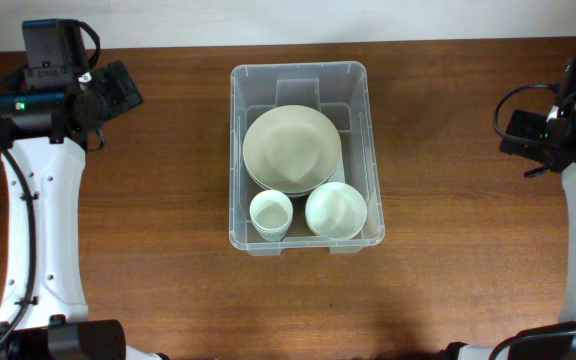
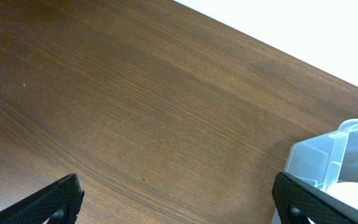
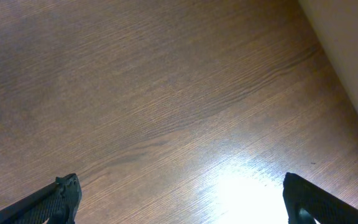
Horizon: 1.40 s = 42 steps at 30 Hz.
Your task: Pack container
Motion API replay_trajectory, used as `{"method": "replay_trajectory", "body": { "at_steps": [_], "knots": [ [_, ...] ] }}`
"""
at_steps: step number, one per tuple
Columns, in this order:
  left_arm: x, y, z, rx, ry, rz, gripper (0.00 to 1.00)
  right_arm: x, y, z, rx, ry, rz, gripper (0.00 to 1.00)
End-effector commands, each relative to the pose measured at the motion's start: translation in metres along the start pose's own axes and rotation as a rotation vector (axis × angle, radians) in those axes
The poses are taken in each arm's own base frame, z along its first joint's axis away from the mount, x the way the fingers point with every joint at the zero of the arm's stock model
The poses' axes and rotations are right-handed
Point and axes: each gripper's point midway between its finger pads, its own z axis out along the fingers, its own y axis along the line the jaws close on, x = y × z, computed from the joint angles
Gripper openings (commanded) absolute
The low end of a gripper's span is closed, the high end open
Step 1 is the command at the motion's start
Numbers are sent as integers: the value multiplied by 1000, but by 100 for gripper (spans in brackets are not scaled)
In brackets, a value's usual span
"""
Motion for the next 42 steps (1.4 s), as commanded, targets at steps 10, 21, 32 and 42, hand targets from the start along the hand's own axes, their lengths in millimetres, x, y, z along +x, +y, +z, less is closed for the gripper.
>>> {"method": "replay_trajectory", "body": {
  "at_steps": [10,21,32,42],
  "knots": [
    [-6,1,-5,-2,-20,-10,99,-4,-5,-11,9,-33,11,99],
    [-6,1,-5,-2,-20,-10,99,-11,14,-207,-150,-594,-61,99],
    [-6,1,-5,-2,-20,-10,100,74,22,-258,-570,-1206,57,99],
    [-6,1,-5,-2,-20,-10,100,115,62,-146,-586,-1148,67,99]
  ]
}}
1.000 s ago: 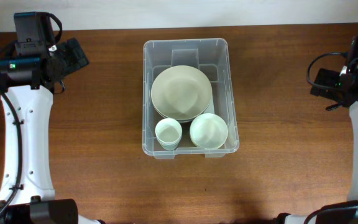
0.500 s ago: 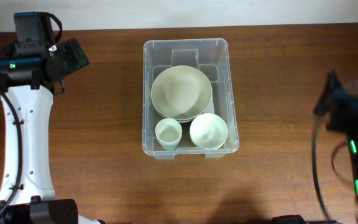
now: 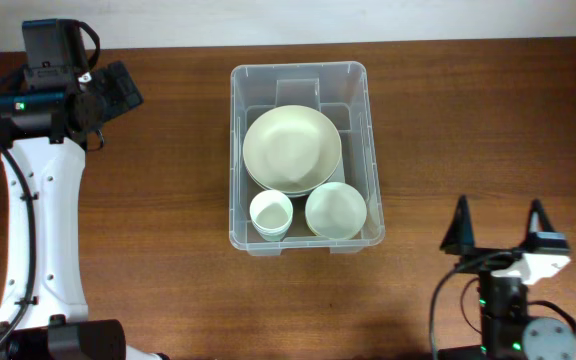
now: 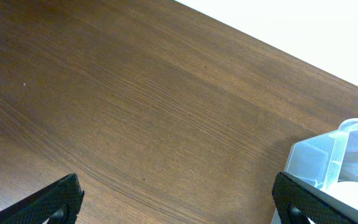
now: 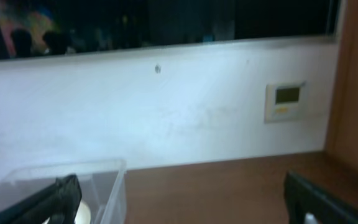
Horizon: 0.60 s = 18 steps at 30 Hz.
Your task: Pack container
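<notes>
A clear plastic container (image 3: 299, 73) stands mid-table with a pale plate (image 3: 292, 148), a small cup (image 3: 270, 214) and a bowl (image 3: 336, 210) inside. Its corner (image 4: 331, 158) shows in the left wrist view and its rim (image 5: 61, 170) in the right wrist view. My left gripper (image 3: 120, 88) hovers open at the far left, nothing between its fingers. At the table's near right my right gripper (image 3: 497, 226) stands open and empty, its fingertips pointing away toward the far wall.
Brown wooden tabletop (image 3: 168, 200) lies all around the container. A white wall (image 5: 166, 106) with a small panel (image 5: 284, 99) is behind the table. The left arm's white link (image 3: 28, 220) runs along the left edge.
My right arm has moved from the far right of the table to the near right edge, its camera now facing the wall instead of the tabletop. The left arm has not moved.
</notes>
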Motion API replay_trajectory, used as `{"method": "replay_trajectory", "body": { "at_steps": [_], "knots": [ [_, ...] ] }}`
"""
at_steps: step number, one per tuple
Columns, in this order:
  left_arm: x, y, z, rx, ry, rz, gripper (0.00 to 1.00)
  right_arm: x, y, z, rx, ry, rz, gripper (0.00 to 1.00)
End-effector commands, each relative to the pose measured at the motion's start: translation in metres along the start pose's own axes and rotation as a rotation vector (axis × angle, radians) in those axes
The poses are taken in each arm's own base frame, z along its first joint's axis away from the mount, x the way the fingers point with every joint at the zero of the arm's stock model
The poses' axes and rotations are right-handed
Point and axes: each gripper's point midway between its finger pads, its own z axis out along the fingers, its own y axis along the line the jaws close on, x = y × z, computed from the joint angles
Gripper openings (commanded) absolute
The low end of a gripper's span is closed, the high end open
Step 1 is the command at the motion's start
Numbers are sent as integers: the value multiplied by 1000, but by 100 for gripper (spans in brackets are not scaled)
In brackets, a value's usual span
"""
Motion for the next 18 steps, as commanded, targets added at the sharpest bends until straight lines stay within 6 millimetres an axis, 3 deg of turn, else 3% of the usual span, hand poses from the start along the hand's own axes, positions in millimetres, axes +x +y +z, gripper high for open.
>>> {"method": "replay_trajectory", "body": {
  "at_steps": [1,6,18],
  "knots": [
    [-6,1,-5,-1,-21,-10,99,28,3,5,-22,-12,51,99],
    [-6,1,-5,-1,-21,-11,99,52,3,8,-28,-50,73,99],
    [-6,1,-5,-1,-21,-11,99,80,0,2,-24,-11,67,99]
  ]
}}
